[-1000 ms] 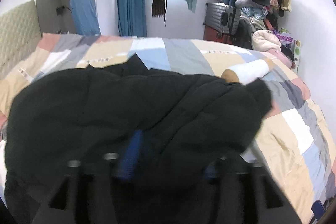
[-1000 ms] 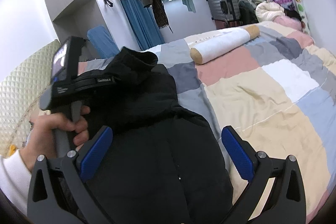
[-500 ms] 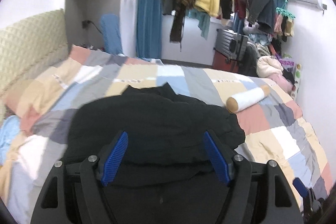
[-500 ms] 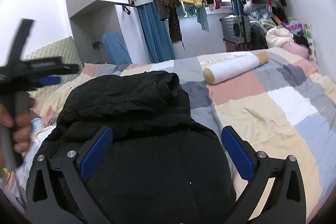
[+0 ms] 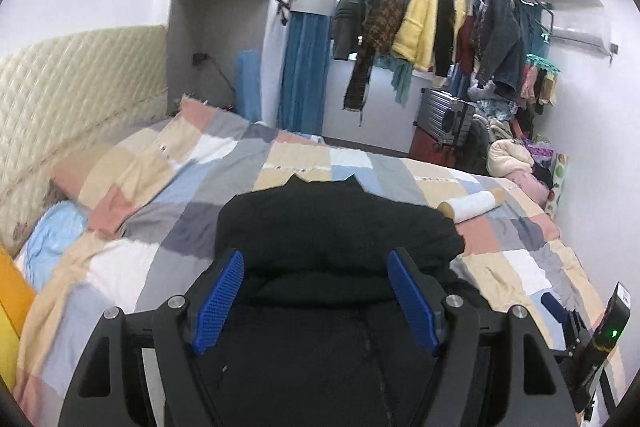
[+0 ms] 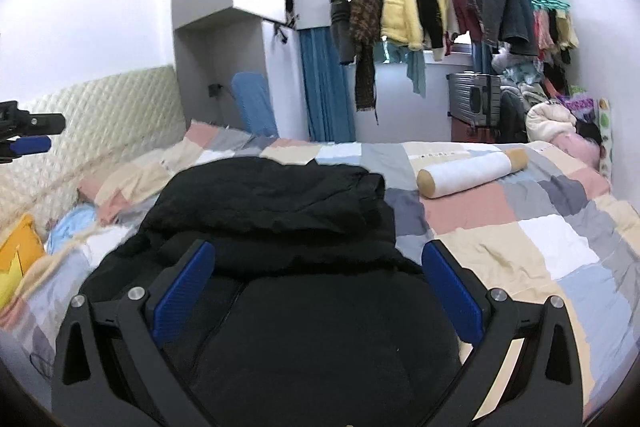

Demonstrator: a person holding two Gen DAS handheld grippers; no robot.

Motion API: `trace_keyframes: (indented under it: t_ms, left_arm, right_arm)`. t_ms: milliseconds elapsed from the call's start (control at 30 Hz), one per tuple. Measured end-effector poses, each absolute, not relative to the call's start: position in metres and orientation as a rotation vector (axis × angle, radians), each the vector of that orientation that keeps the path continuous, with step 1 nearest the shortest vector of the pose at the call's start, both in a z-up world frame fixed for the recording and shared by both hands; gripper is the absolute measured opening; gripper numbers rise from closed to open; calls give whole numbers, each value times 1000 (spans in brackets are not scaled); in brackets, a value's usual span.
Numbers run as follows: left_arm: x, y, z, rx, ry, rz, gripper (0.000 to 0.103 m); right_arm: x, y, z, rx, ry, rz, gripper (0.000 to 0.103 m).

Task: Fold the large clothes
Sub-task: 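Move both tools to the jacket's hem and grasp it, then lift the hem with both tools and fold it toward the collar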

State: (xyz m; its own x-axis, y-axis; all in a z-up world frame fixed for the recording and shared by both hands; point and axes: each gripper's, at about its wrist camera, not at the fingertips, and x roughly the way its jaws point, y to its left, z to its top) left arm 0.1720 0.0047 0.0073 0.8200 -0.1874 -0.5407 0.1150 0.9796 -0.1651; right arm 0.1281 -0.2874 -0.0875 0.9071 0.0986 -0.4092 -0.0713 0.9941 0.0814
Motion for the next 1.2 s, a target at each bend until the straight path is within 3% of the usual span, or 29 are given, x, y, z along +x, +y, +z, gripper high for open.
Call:
trace_keyframes:
  t_ms: [333, 767, 1200]
  left_arm:
    - [122, 64, -47, -160, 594, -160, 74]
    - [120, 102, -119, -223, 733, -154, 74]
    - [151, 127, -155, -315, 1010, -200, 74]
  right_arm:
    - [95, -269, -78, 41, 401, 105, 103]
    - [69, -274, -75, 89, 527, 150, 103]
    - [113, -319, -102, 71, 973, 225, 103]
